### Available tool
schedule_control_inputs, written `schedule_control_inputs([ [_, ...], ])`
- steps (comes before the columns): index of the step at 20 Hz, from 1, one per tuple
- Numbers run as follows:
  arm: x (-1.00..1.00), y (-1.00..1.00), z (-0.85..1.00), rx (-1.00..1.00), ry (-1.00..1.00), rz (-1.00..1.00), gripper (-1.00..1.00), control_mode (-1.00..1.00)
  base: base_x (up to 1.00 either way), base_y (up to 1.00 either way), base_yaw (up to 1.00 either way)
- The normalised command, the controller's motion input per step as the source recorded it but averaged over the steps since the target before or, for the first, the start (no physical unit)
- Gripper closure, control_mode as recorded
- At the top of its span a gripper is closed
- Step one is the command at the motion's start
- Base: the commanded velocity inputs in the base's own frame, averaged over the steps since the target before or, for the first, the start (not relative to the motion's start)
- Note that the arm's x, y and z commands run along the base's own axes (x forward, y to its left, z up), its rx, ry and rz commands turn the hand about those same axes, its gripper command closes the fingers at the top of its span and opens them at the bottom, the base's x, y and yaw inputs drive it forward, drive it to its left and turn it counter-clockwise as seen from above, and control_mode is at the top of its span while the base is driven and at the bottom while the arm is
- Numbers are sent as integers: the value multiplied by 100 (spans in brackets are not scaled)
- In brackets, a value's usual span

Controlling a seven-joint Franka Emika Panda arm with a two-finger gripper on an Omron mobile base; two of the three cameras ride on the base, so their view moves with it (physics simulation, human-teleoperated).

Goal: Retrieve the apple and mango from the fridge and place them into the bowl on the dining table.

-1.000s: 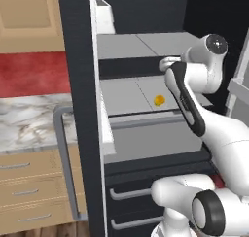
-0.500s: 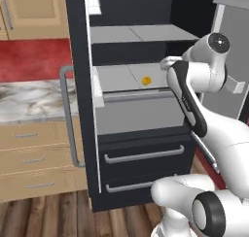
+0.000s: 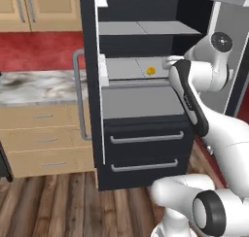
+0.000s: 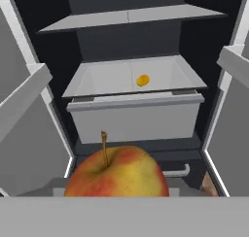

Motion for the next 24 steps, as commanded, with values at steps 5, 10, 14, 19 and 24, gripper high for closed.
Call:
schedule_control_inputs([
  [5,0,0,0,0,0,0,100,100,-71,0,27],
  [10,0,0,0,0,0,0,100,100,-84,0,24],
  [14,0,0,0,0,0,0,100,100,-87,0,23],
  [19,0,0,0,0,0,0,100,100,-93,0,25],
  [24,0,0,0,0,0,0,100,100,-87,0,27],
])
